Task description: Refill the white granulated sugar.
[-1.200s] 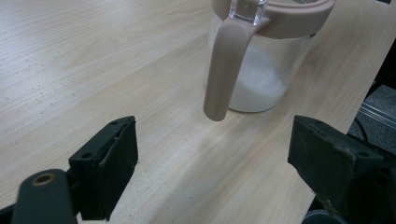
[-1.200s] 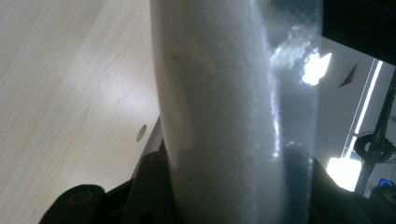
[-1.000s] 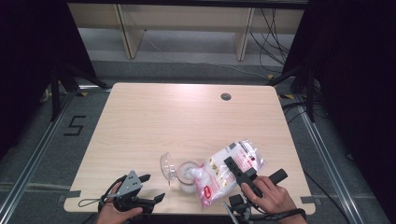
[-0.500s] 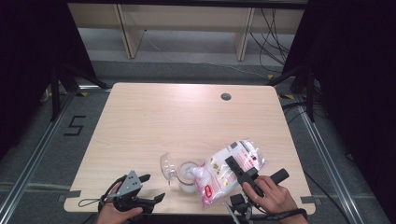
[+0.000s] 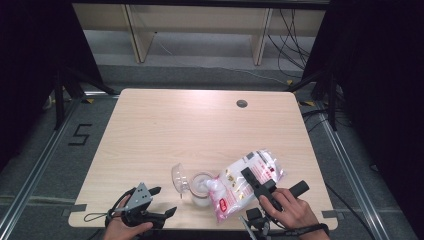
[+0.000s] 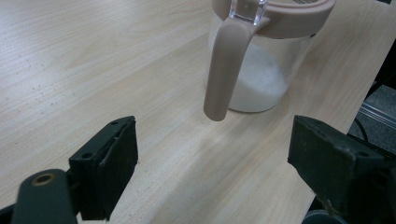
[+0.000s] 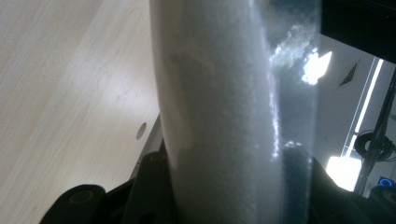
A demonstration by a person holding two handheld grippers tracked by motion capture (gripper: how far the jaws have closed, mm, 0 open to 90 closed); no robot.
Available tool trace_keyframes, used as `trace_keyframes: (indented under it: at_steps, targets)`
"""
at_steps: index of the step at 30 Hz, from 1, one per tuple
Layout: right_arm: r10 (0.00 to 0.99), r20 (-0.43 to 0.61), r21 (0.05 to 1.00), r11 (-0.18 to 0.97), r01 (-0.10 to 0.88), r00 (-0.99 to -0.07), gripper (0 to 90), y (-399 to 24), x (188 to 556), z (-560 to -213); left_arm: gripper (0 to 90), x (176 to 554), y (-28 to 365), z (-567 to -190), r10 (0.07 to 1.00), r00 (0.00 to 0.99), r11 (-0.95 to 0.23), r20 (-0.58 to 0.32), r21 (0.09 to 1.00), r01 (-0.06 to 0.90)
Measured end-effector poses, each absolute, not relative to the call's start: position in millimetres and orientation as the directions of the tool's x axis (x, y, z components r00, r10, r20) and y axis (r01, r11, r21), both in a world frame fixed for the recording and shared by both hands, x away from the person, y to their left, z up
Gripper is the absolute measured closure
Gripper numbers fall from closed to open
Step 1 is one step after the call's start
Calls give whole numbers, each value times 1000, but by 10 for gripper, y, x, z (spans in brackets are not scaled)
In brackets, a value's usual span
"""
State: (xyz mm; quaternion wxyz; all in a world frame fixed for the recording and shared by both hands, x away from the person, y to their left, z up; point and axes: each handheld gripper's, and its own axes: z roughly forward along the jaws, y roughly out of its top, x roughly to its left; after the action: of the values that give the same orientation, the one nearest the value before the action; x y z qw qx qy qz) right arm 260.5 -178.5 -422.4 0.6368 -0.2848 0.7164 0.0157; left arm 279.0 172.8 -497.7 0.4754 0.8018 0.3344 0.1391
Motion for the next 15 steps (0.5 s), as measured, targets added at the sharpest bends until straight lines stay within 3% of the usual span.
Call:
trace_keyframes:
  at_steps: [15]
  targets:
    - [-389,-921,-343,834,-432,-20,685,-1774,2600,-4221,156,2788,1731,-4971,668,738,-326,-96,853,406]
